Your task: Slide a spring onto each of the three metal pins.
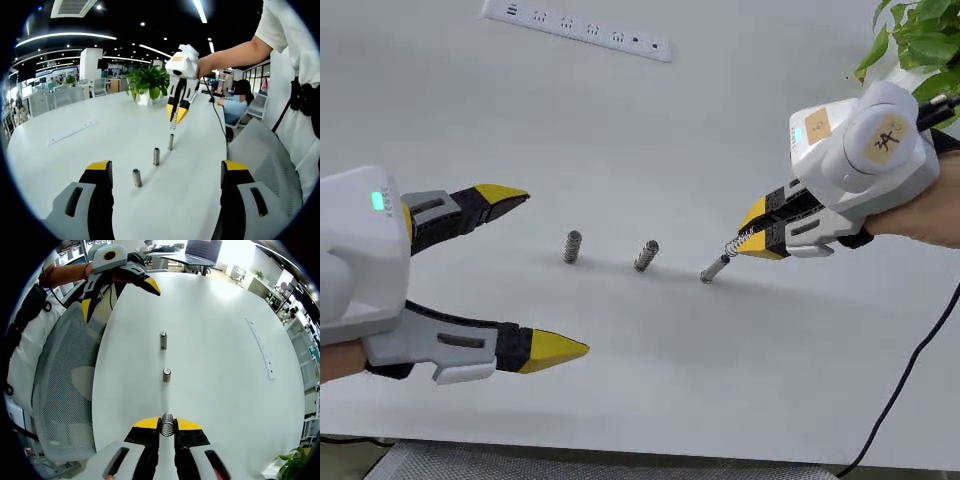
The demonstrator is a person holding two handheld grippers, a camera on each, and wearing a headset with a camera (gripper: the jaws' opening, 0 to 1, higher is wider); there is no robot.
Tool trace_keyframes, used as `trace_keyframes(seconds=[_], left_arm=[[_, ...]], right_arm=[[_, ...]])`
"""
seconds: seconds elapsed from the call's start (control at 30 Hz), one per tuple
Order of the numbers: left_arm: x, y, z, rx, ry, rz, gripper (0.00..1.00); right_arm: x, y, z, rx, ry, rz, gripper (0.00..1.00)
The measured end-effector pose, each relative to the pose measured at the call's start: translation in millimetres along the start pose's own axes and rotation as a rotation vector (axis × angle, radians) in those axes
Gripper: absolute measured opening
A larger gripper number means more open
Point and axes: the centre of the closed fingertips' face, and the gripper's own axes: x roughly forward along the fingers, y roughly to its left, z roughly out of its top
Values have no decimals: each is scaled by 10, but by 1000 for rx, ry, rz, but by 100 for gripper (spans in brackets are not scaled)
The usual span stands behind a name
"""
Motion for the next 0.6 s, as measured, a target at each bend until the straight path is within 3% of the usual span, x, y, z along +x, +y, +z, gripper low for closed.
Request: trace_keyframes(seconds=[0.6], left_arm=[[-12, 34, -18, -20, -14, 7, 88]], right_arm=[[125, -2, -83, -5, 43, 27, 7]])
